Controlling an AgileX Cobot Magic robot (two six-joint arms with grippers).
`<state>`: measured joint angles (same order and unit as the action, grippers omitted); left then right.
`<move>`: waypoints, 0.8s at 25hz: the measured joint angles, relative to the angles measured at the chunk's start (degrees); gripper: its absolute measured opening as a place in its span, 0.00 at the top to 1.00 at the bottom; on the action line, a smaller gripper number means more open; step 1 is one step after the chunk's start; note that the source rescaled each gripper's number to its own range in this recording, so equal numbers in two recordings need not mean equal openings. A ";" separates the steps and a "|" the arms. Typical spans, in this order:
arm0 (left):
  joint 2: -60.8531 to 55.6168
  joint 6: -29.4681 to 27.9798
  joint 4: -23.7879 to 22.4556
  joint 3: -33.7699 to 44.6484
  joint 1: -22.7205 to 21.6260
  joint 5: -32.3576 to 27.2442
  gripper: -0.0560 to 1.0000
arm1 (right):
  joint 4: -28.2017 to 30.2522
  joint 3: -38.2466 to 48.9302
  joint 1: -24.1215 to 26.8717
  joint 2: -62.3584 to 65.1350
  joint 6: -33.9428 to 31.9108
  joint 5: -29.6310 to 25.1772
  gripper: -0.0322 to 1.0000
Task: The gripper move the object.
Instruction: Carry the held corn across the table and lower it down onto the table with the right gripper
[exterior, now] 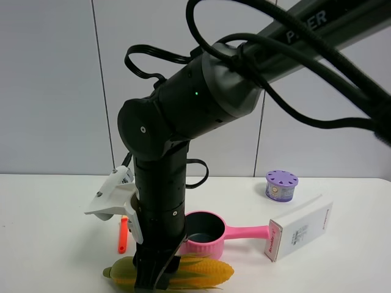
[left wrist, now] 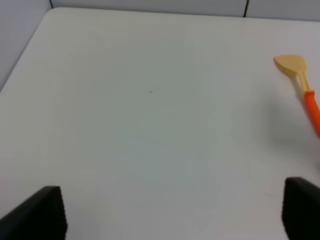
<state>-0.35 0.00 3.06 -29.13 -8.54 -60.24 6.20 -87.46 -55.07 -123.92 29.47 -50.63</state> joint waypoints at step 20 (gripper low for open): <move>0.00 0.00 0.00 0.00 0.00 0.00 0.00 | 0.52 0.00 0.24 -0.32 -1.60 1.43 0.97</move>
<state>-0.35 0.00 3.06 -29.13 -8.54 -60.24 6.72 -87.46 -54.82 -124.24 27.87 -49.20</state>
